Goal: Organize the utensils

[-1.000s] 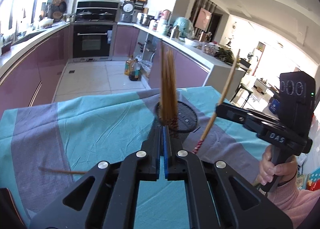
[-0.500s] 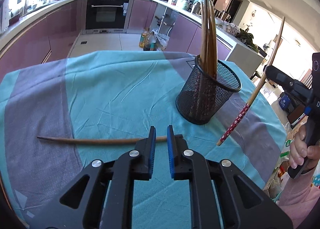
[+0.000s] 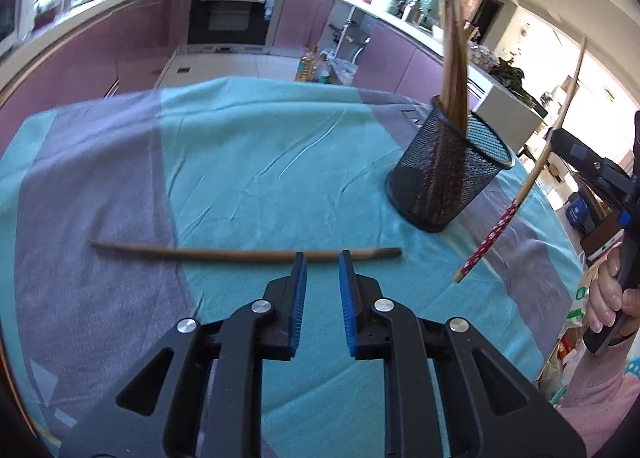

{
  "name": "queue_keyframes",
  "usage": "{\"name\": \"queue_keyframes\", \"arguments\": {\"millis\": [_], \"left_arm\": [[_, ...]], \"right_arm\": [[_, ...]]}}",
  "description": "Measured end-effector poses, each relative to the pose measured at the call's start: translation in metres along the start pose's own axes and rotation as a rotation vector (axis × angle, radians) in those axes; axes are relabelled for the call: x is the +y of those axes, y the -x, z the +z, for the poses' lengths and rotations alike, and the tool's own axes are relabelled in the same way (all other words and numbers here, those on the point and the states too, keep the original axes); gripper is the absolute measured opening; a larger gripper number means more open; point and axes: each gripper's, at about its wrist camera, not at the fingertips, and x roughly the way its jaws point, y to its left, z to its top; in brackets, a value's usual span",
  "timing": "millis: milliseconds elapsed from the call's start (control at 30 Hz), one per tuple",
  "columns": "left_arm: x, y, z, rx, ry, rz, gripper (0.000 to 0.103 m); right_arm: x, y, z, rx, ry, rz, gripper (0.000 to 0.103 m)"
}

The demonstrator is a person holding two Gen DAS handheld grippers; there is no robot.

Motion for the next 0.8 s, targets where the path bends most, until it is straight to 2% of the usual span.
{"name": "queue_keyframes", "arguments": {"millis": [167, 333, 600, 700, 800], "left_arm": [[-0.026, -0.027, 0.021, 0.027, -0.094, -0.026, 0.018], [-0.033, -0.061, 0.022, 0.13, -0.125, -0.04, 0.018], [-0.032, -0.042, 0.003, 0.159, -0.158, -0.145, 0.018], [-0.028, -0.033, -0.009, 0.165, -0.166, -0.139, 0.018], [-0.018, -0.017, -0.019, 0.134, -0.139, -0.152, 0.018]], "right_arm": [[-0.001, -0.002, -0.001, 0.0, -0.003, -0.002, 0.006], [-0.002, -0.004, -0.003, 0.008, -0.005, -0.003, 0.006], [0.0, -0.011, -0.004, 0.017, -0.004, 0.015, 0.006], [0.001, -0.013, -0.004, 0.019, -0.005, 0.02, 0.006], [0.003, -0.016, -0.005, 0.019, -0.004, 0.025, 0.006]]}}
